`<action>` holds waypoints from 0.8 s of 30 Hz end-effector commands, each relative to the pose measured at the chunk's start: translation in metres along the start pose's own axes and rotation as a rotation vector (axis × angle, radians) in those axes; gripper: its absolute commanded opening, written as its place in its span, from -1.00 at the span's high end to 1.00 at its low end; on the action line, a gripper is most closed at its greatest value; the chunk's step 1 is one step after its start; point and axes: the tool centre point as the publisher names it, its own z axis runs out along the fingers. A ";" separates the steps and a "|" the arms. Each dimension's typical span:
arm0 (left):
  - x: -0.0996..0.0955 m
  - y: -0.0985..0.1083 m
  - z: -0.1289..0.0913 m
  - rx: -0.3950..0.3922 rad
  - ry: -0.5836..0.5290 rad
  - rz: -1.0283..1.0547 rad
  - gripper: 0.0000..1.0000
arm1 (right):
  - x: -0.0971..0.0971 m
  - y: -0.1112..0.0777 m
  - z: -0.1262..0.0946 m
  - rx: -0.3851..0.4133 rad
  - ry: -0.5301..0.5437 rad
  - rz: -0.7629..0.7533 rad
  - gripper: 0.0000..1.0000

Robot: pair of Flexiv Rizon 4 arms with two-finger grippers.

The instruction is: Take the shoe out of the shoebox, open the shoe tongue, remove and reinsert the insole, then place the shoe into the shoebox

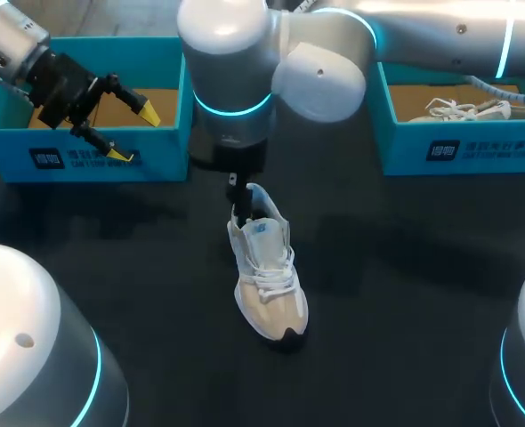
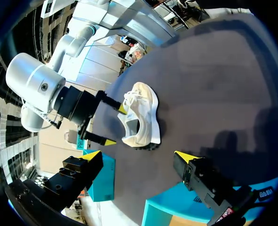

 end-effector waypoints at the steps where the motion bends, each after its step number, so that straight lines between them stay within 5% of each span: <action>1: 0.000 0.000 0.000 -0.001 0.002 0.000 -1.00 | -0.018 0.009 0.009 0.014 0.005 -0.097 -1.00; 12: 0.000 0.000 0.000 -0.001 0.002 0.000 -1.00 | -0.034 0.021 0.045 -0.017 0.000 -0.301 -1.00; 24: 0.000 0.000 0.000 -0.001 0.002 0.000 -1.00 | -0.035 0.016 0.078 -0.015 0.025 -0.306 -1.00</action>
